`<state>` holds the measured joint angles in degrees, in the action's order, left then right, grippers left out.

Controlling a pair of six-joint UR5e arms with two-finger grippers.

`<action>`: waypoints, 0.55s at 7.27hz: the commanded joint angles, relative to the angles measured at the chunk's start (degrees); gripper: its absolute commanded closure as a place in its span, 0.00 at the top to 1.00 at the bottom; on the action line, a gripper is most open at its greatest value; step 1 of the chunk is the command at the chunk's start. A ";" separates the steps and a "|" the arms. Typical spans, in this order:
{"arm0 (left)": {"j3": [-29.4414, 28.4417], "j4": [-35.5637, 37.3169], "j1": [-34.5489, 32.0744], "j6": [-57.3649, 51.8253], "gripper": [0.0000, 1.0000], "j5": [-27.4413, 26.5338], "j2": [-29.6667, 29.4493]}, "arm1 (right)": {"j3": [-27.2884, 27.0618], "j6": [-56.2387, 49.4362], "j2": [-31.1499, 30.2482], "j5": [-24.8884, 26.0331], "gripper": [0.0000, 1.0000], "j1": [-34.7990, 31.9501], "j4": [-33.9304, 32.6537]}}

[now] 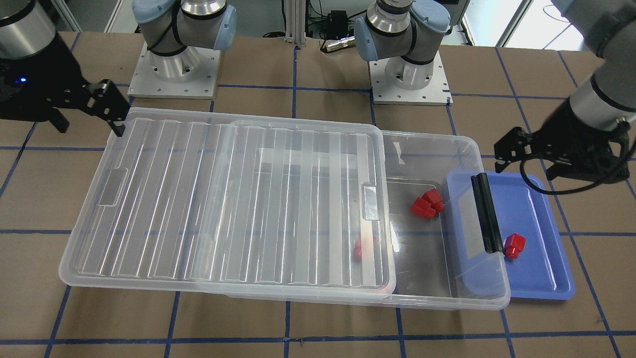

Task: Place red block in blue tray from box

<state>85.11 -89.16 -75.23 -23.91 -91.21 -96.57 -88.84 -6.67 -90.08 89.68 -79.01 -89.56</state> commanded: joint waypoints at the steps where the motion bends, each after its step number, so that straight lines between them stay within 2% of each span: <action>1: 0.22 -3.36 -9.79 13.71 1.00 0.67 4.97 | -3.16 -8.59 2.08 0.14 1.00 6.39 -3.83; 2: 0.14 -2.86 -15.50 18.68 1.00 0.59 6.20 | -6.58 -9.24 2.19 1.19 1.00 8.50 -7.61; 3: 0.66 -1.81 -18.34 19.77 1.00 0.24 5.26 | -9.83 -9.16 2.19 3.81 1.00 10.52 -8.69; 4: 0.93 -1.63 -18.37 19.96 1.00 0.68 5.08 | -12.21 -9.94 2.45 3.66 1.00 11.23 -11.14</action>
<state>85.66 -91.25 -91.68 -5.49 -90.75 -91.30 -97.65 -15.74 -87.91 92.44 -69.37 -97.91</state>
